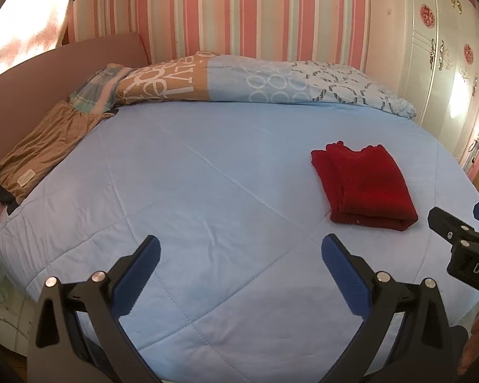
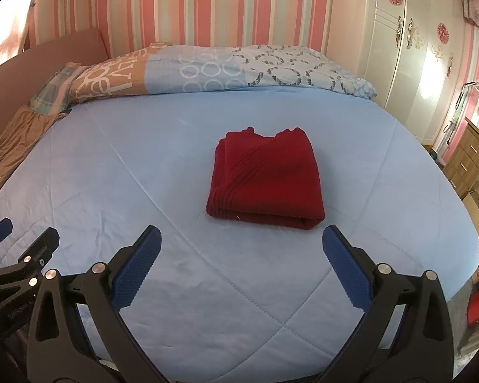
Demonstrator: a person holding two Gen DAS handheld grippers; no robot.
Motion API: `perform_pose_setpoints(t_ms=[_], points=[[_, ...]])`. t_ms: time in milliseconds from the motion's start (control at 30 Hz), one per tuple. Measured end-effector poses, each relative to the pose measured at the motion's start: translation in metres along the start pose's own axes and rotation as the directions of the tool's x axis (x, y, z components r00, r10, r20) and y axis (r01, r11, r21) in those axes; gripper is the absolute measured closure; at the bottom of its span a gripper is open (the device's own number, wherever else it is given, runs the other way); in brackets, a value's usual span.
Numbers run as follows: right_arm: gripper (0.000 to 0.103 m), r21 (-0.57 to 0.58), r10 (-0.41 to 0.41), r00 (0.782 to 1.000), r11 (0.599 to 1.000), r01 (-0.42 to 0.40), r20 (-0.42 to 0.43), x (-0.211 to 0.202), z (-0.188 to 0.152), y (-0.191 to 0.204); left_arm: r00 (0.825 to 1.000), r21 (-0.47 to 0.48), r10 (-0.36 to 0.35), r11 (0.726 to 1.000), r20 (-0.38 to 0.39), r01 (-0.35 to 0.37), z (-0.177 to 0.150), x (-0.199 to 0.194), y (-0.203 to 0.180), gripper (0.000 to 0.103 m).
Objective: Fold small clothes
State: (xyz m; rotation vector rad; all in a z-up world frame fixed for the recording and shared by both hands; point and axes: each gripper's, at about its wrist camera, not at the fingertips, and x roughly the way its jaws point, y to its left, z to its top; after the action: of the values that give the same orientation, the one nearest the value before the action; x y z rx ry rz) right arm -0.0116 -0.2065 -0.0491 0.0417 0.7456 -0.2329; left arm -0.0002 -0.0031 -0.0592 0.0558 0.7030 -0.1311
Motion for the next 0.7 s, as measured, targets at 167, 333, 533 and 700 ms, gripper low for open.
perform_pose_setpoints(t_ms=[167, 333, 533, 700], points=[[0.003, 0.000, 0.001, 1.000, 1.000, -0.001, 0.000, 0.0006, -0.0004, -0.0004, 1.000, -0.005, -0.002, 1.000, -0.003, 0.002, -0.0004, -0.0007, 0.0012, 0.002], [0.003, 0.000, 0.007, 1.000, 1.000, -0.007, -0.006, 0.0029, -0.0010, -0.0011, 1.000, -0.004, 0.000, 1.000, -0.009, 0.000, 0.0003, -0.0009, 0.0004, 0.002], [0.003, 0.001, 0.007, 1.000, 1.000, -0.007, -0.010, 0.0063, -0.0026, -0.0032, 1.000, 0.005, 0.006, 1.000, 0.015, -0.006, -0.0010, -0.0044, -0.0044, 0.002], [0.003, 0.001, 0.010, 1.000, 1.000, -0.010, -0.013, 0.0080, -0.0037, -0.0049, 1.000, 0.002, 0.005, 1.000, 0.022, -0.005, -0.0018, -0.0068, -0.0047, 0.002]])
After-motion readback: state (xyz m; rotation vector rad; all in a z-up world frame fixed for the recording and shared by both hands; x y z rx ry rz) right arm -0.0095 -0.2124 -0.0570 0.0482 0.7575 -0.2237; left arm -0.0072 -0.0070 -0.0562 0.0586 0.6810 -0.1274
